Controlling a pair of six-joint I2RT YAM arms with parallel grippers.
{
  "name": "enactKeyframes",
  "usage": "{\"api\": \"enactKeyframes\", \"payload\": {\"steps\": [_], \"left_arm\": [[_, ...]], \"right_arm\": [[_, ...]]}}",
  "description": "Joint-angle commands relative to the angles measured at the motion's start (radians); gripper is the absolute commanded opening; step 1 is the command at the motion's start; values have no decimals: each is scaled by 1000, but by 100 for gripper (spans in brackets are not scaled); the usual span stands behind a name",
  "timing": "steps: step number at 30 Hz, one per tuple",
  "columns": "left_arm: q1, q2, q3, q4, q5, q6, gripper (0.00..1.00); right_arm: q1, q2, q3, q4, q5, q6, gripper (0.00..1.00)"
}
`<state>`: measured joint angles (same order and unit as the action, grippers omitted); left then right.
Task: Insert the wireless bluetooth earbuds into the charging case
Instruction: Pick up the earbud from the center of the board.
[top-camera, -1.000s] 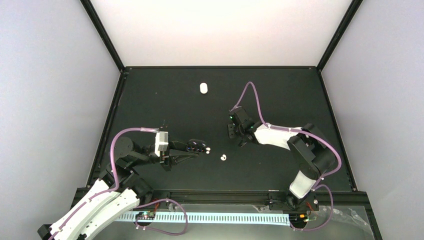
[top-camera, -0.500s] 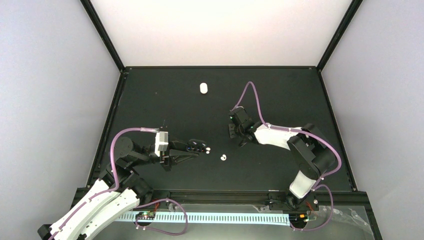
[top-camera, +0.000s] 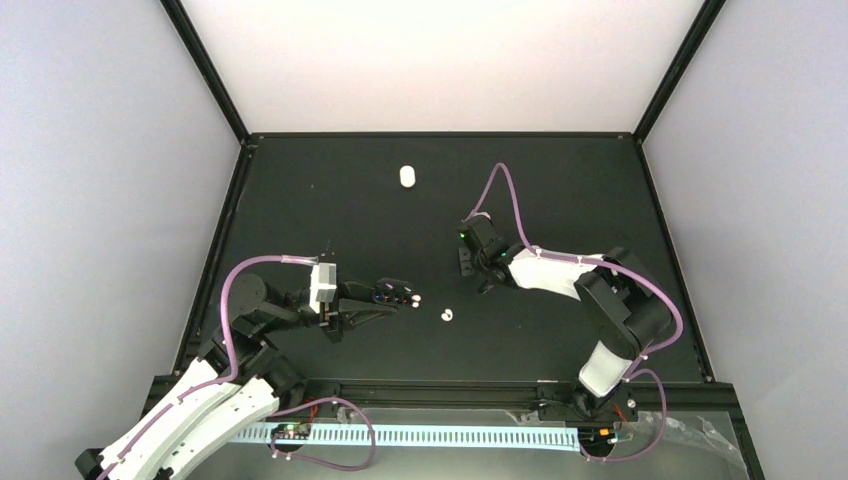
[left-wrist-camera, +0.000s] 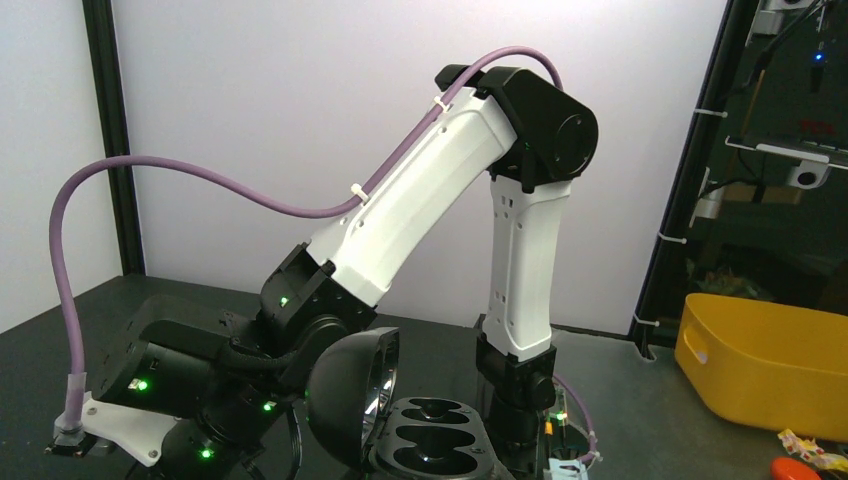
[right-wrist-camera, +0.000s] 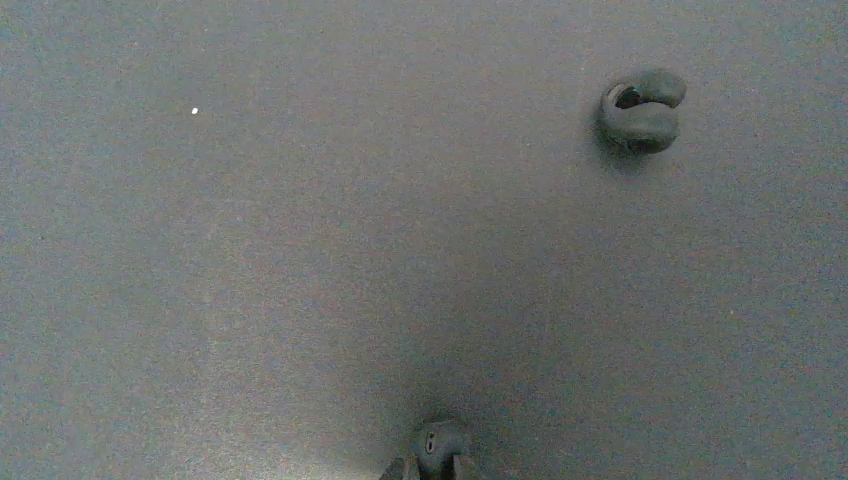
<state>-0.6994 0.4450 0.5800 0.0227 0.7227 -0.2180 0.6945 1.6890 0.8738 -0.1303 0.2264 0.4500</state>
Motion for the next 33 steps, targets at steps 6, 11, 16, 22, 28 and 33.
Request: {"api": "enactKeyframes", "payload": {"steps": [6,11,16,22,28,33], "left_arm": [[9,-3,20,-4,18,8,2],[9,-4,20,-2,17,8,2],[8,-1,20,-1,21,9,2],[9,0,20,0,20,8,2],[9,1,18,-1,14,11,2],[8,0,17,2,18,13,2]], "right_arm": [[-3,-15,6,-22,36,-7,8],[-3,-18,8,-27,39,-7,4],[-3,-23,9,-32,45,-7,1],[-3,-61,2,-38,48,-3,1],[-3,-187,-4,-68,-22,7,1],[-3,-431,-49,-50,-225,-44,1]]}}
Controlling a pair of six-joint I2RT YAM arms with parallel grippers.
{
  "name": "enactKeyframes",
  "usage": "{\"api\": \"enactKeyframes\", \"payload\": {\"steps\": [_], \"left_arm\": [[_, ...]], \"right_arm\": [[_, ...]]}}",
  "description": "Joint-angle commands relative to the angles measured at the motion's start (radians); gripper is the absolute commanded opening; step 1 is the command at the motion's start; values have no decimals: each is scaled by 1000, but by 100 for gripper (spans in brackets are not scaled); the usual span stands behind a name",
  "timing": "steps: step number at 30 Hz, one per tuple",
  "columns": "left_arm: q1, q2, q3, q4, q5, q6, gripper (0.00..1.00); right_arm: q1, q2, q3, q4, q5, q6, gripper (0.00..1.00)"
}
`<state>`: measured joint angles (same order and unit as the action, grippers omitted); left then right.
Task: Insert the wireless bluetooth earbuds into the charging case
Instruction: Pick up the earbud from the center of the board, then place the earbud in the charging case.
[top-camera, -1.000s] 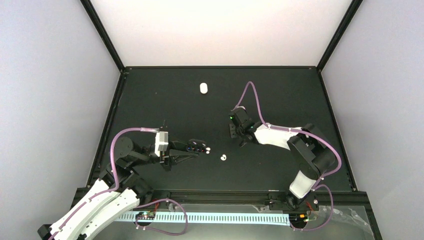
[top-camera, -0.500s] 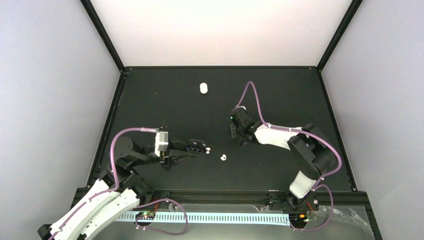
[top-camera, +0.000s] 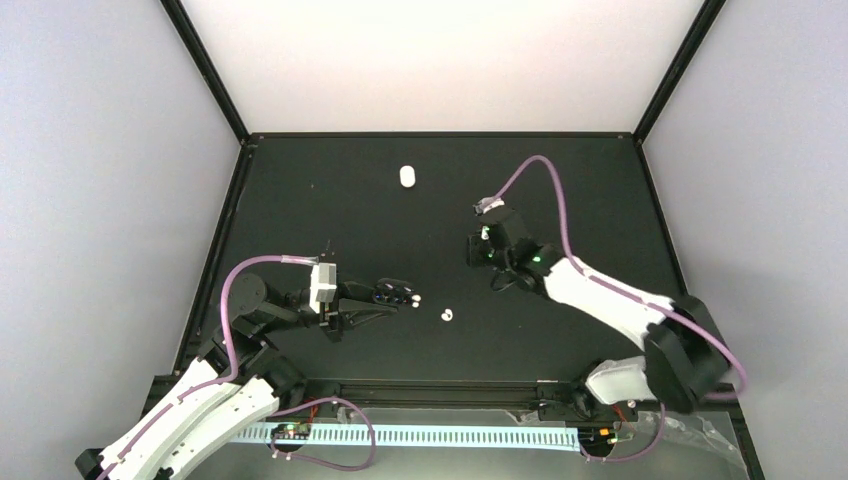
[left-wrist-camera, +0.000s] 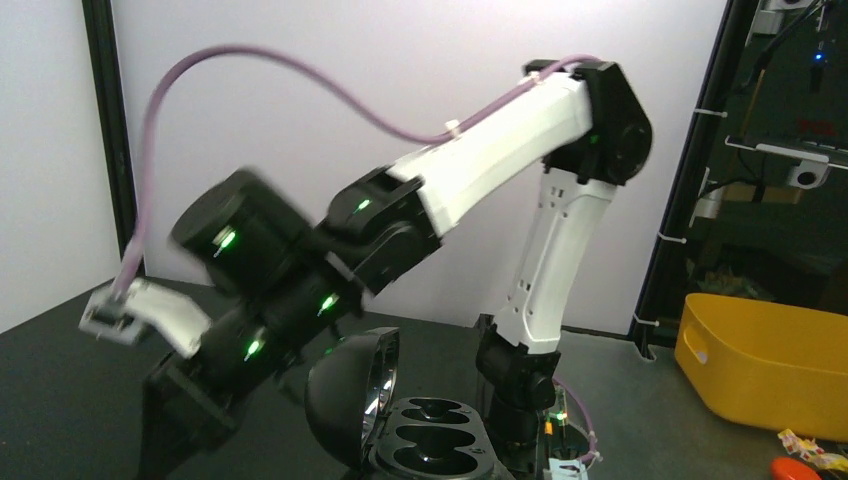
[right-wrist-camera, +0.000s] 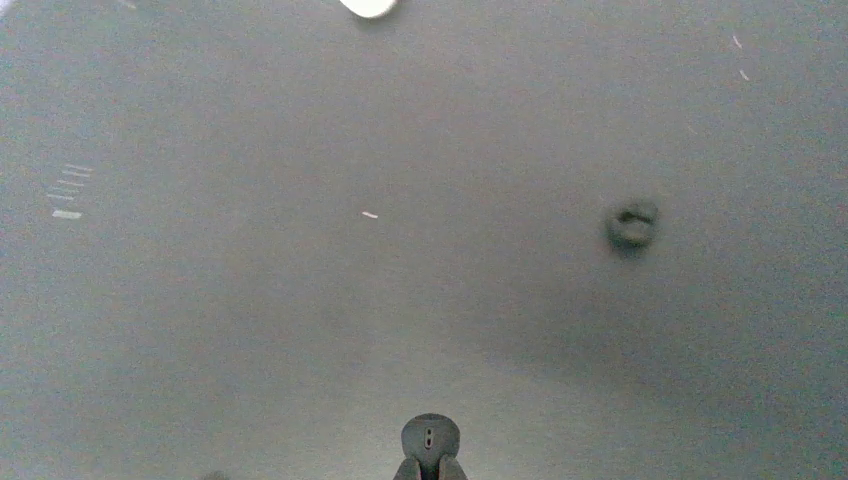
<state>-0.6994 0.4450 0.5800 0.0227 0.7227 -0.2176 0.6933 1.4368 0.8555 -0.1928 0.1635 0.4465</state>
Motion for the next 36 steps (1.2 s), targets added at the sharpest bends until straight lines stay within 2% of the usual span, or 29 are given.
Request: {"api": "enactKeyframes", "payload": {"steps": [1,4,8,14,19,27,30,36], "left_arm": [[8,-1,18,3,20,12,2],[8,-4,17,10,33,15,1],[10,-5,15,21,43,16,2],[9,-6,0,60,64,12,2],[8,7,15,67,66,15,1],[6,28,49,72,66,41,2],[7,30,45,69,66,50,1],[5,39,36,70,76,54,2]], "right_arm": [[-2,-237,-39,14,-215,-59,1],[-2,-413,-42,6,-417,-126,1],[-1,-560,-23,-37,-653,-161,1],[1,-658,49,-145,-841,-196,1],[96,-642,206,-346,-804,-337,1],[346,-521,446,-577,-630,-478,1],[401,-490,477,-584,-594,-488,1],[449,-467,462,-484,-595,-481,1]]}}
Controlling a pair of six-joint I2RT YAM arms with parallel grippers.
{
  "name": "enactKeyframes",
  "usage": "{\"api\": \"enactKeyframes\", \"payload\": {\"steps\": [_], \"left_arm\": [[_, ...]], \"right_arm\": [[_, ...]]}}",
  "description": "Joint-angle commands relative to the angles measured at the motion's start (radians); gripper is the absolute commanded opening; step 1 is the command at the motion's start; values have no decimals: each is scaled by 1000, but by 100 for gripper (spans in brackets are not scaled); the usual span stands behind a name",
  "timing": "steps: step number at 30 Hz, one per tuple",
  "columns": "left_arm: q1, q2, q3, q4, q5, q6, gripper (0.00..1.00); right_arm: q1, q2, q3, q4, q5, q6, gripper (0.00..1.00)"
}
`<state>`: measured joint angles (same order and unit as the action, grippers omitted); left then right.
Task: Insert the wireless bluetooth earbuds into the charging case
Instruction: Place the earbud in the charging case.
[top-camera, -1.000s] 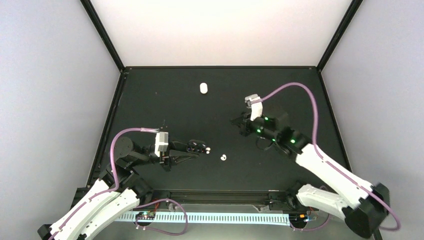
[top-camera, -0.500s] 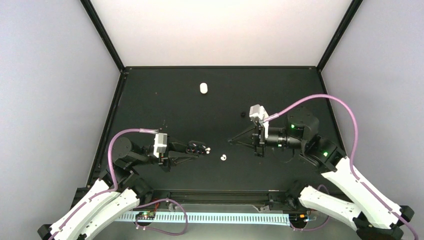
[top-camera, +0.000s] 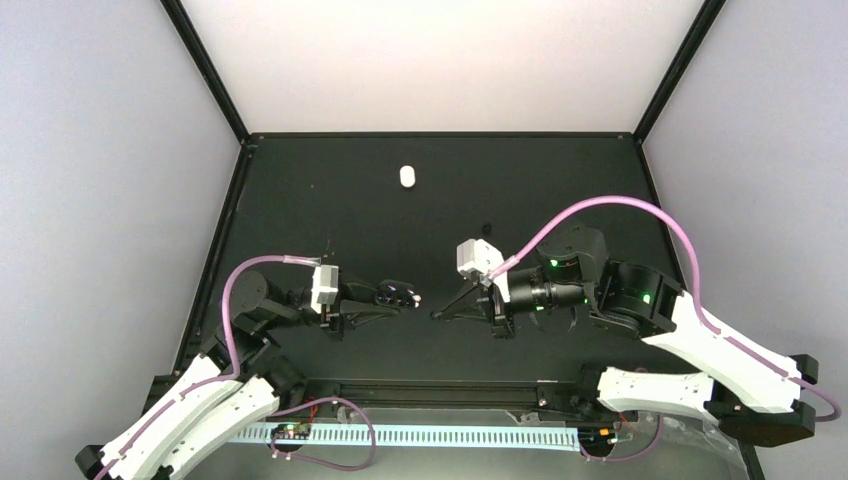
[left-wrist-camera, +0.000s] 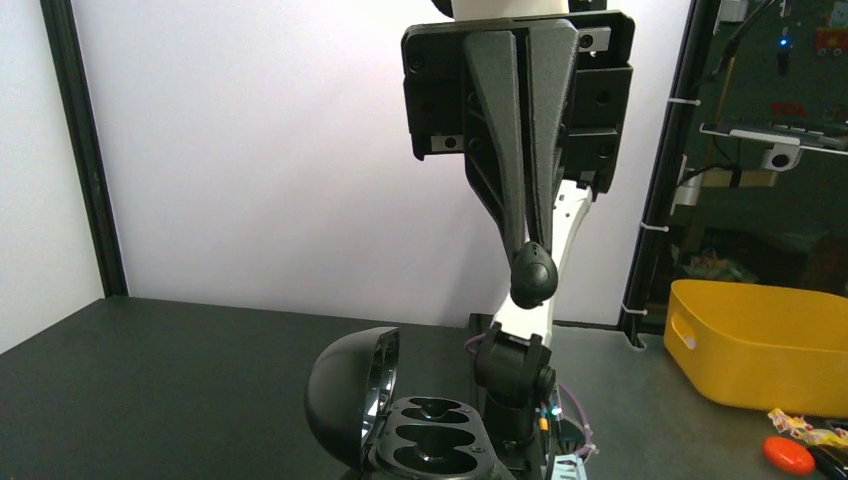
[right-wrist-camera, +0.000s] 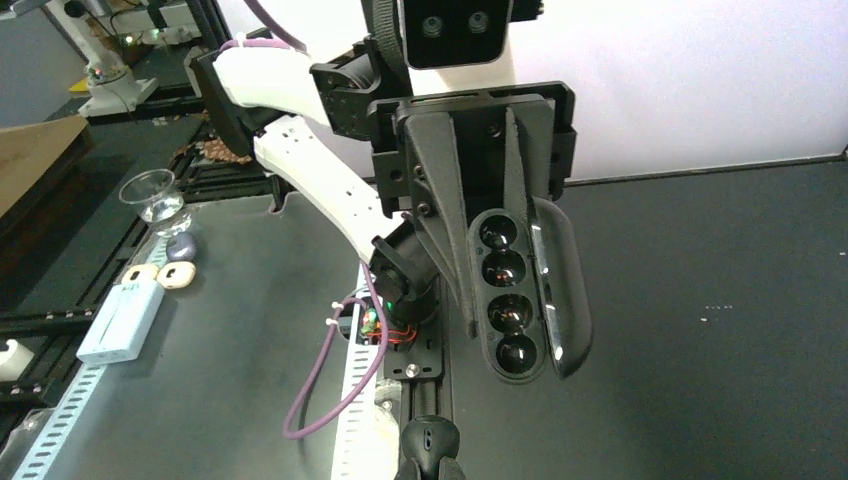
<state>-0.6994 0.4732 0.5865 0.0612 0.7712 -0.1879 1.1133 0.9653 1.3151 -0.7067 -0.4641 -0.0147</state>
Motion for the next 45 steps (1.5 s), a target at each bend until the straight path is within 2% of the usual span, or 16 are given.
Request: {"api": "enactKeyframes", "payload": {"steps": [1,11,21,45], "left_arm": [[6,13,29,31,31,26,2],[5,19,24,14,56,33,2],[5,33,24,28,85,29,2],[6,47,19,54,103,-5,2]], "right_arm": [[35,14,5,41,35,-23,1],[78,95,43,46,109,-70,1],[89,100,51,54,167,-87,1],[104,132,66,36,169,-107,1]]}}
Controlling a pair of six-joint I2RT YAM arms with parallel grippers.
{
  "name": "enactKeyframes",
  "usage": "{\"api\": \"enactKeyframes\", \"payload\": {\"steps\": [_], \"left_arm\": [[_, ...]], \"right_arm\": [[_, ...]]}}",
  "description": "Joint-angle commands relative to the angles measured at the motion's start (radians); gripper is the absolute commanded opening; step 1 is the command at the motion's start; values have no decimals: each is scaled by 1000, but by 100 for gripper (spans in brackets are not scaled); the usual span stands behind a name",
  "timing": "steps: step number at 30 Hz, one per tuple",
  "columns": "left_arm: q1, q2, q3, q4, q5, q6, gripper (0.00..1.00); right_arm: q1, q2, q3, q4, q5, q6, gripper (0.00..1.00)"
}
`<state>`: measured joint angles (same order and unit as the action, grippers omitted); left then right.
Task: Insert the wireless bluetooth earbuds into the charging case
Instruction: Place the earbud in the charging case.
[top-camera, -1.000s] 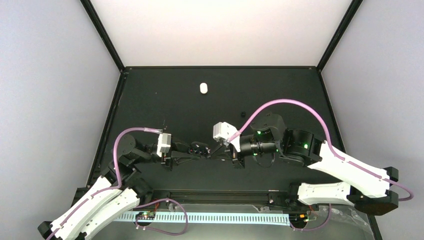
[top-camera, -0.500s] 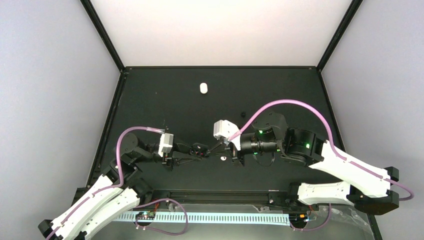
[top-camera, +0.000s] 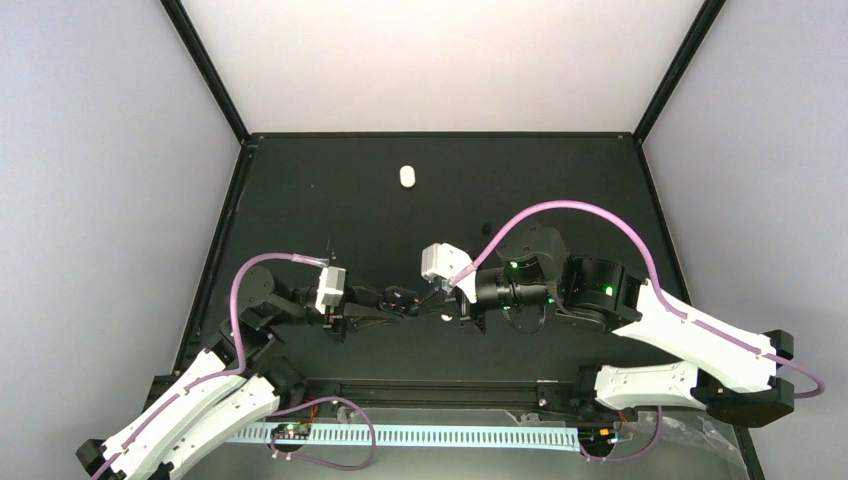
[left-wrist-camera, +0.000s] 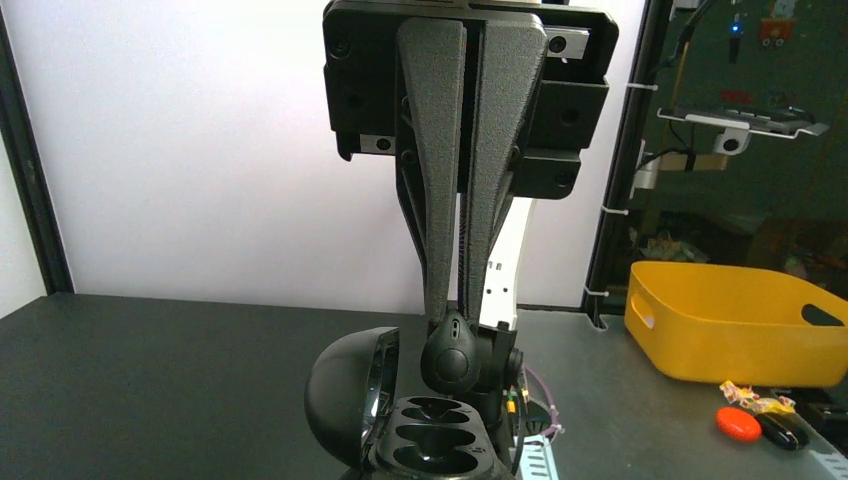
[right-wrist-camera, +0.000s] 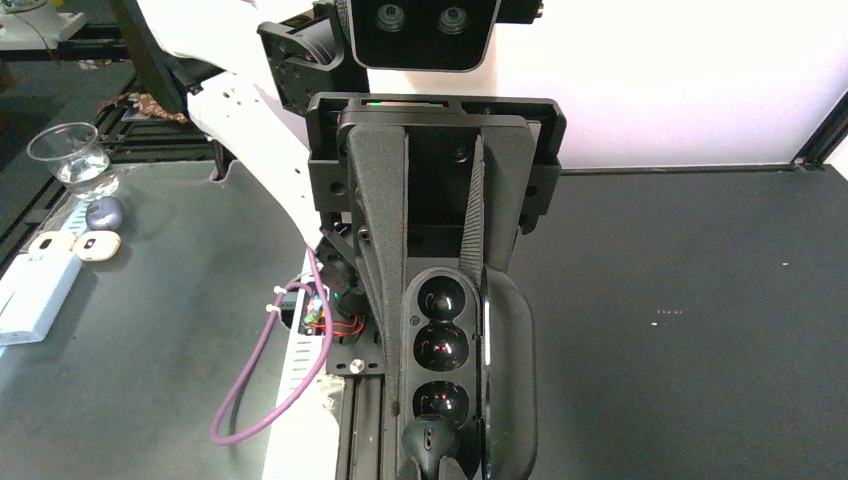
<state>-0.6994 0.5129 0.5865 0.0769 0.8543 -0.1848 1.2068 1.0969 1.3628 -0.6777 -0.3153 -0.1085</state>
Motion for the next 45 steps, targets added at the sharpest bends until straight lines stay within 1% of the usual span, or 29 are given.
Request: {"api": "enactKeyframes", "payload": {"steps": [1,20,38,42,45], "left_arm": [[5,8,19,38,20,-8,2],[5,7,16,57,18,-29,2],[5,-1,15,75,16,-53,2],[5,-3,13,72,13,-51,2],[5,-2,13,70,13,-49,2]], "right_arm": [[10,2,18,10,23,-15,1],[27,16,-1,47,54,-24,1],[59,42,-2,21,97,-36,1],[62,39,-2,22,105,-36,3],[62,36,-1,25,107,-31,7]]}}
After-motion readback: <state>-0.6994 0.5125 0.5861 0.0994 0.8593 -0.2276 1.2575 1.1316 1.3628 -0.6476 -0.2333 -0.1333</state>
